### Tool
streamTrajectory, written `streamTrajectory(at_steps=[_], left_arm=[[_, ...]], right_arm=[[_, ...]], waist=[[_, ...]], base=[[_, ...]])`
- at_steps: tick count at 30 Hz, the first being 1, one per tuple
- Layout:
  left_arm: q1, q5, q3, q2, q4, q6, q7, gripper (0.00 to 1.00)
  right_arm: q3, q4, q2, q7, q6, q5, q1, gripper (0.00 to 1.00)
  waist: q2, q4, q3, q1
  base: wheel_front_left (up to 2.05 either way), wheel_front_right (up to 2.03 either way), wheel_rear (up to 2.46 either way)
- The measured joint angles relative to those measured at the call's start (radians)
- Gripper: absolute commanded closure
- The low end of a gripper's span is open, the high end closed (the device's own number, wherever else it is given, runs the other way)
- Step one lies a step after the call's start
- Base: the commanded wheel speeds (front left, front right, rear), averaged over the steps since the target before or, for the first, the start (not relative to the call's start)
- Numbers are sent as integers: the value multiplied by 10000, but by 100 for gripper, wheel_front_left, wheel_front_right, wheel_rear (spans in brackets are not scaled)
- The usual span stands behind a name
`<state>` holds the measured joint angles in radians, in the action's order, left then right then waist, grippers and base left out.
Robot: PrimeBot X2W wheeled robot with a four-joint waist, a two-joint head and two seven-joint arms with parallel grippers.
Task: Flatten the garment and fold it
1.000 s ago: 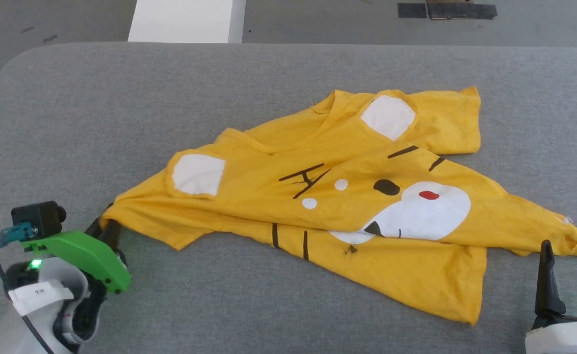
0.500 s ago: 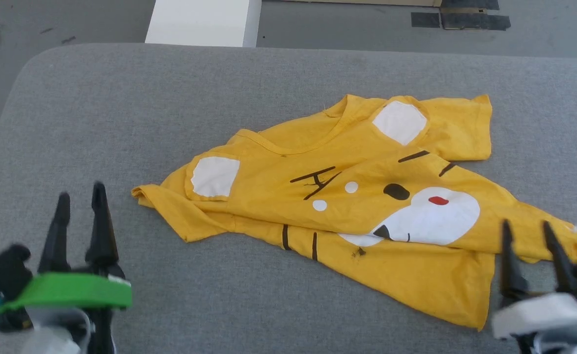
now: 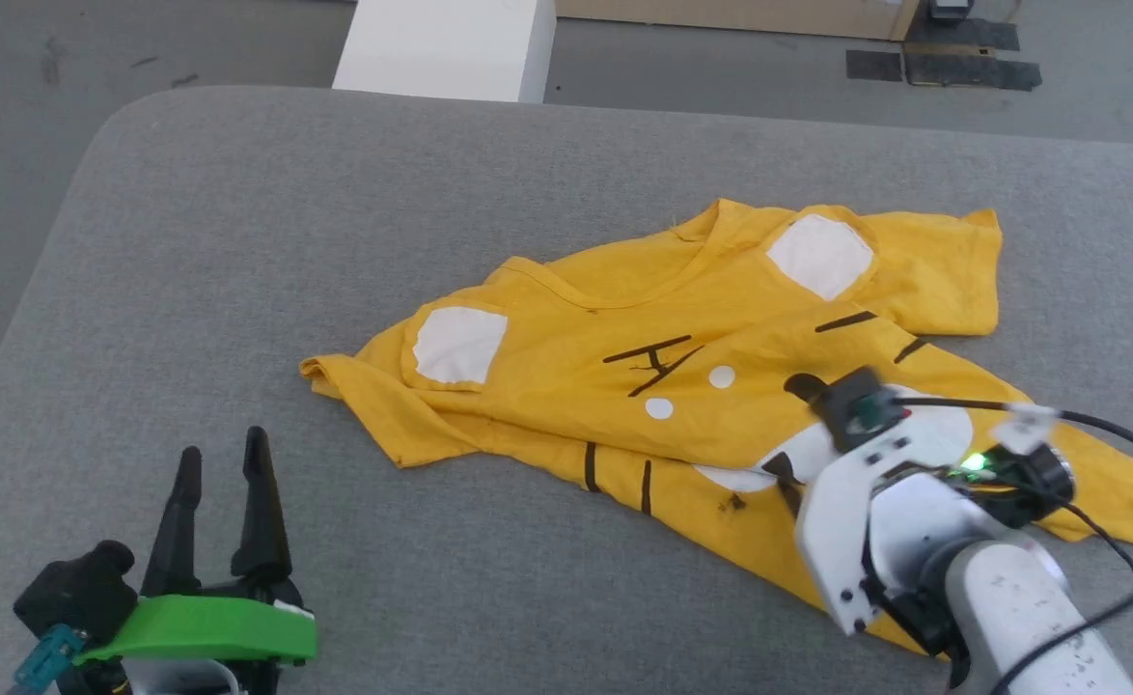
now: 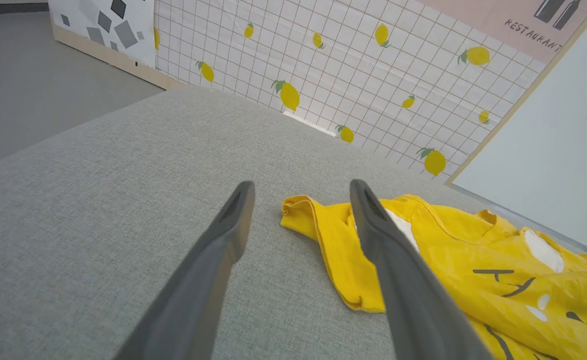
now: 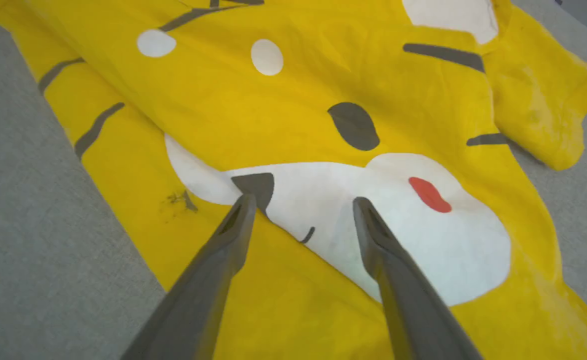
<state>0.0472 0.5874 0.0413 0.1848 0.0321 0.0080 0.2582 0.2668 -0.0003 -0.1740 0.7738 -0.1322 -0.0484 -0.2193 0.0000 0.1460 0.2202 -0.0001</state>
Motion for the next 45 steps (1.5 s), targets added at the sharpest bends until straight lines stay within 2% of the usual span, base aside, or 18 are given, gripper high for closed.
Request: streamTrajectory(at_steps=[2, 4, 7, 8, 9, 10, 11, 15, 18, 26, 29, 32, 33, 35, 39, 45], left_arm=[[-2, -69, -21, -134, -130, -88, 0, 0], [1, -105, -38, -230, -253, -167, 0, 0], [2, -150, -50, -322, -368, -253, 0, 0], [2, -163, -54, -332, -410, -263, 0, 0], [2, -165, -59, -339, -456, -265, 0, 0], [2, -180, -73, -343, -487, -291, 0, 0], [2, -213, -82, -343, -522, -309, 0, 0], [7, -324, -128, -349, -593, -334, 0, 0], [34, -334, -161, -347, -614, -334, 0, 0], [86, -314, -153, -351, -587, -334, -21, 0], [76, -247, -94, -353, -606, -387, -63, 0], [71, -79, -77, -353, -706, -437, -73, 0], [71, -46, -88, -351, -759, -454, -73, 0], [71, -19, -94, -349, -851, -510, -73, 0], [70, 23, -134, -334, -888, -508, -73, 0], [62, 23, -107, -332, -920, -506, -73, 0]], right_arm=[[700, 464, -343, 568, 0, -351, -273, 0], [951, 986, -351, 869, 0, -779, -373, 0], [1542, 1574, -552, 953, 8, -1120, -672, 0], [1662, 1776, -629, 853, 8, -1223, -774, 16], [1768, 1967, -692, 683, 8, -1281, -859, 56], [1751, 2105, -700, 497, 6, -1312, -904, 90], [1655, 2293, -675, 209, 4, -1356, -934, 100], [1164, 2675, -382, -637, 6, -1586, -1021, 100], [1216, 2412, -144, -596, 6, -2217, -994, 100], [2809, 485, 201, 890, 6, -4138, 372, 100], [3219, 245, 198, 1632, 6, -4840, 1104, 100], [3325, 224, -61, 1918, 6, -4819, 1262, 100], [3266, 249, -98, 1944, 4, -4788, 1277, 74], [3202, 236, -121, 1772, 2, -4594, 1278, 0], [2531, 75, 159, 903, 2, -4378, 1224, 0], [635, -596, 817, 61, 2, -4217, 305, 0]], waist=[[1, 116, -42, 0], [0, 201, -97, 0], [0, 313, -199, 0], [0, 346, -233, 0], [0, 375, -269, 0], [0, 391, -295, 0], [1, 403, -326, 0], [0, 364, -417, 0], [0, 267, -466, 0], [1, 66, -437, 0], [0, 116, -343, 0], [0, 210, -266, 0], [0, 242, -249, 0], [0, 293, -239, 0], [1, 328, -281, 0], [0, 216, -323, 0]], base=[[0, 0, 0], [0, 0, 0], [0, 0, 0], [0, 0, 0], [0, 0, 0], [0, 0, 0], [0, 0, 0], [0, 0, 0], [0, 0, 0], [0, 0, 0], [0, 0, 0], [0, 0, 0], [0, 0, 0], [0, 0, 0], [0, 0, 0], [0, 0, 0]])
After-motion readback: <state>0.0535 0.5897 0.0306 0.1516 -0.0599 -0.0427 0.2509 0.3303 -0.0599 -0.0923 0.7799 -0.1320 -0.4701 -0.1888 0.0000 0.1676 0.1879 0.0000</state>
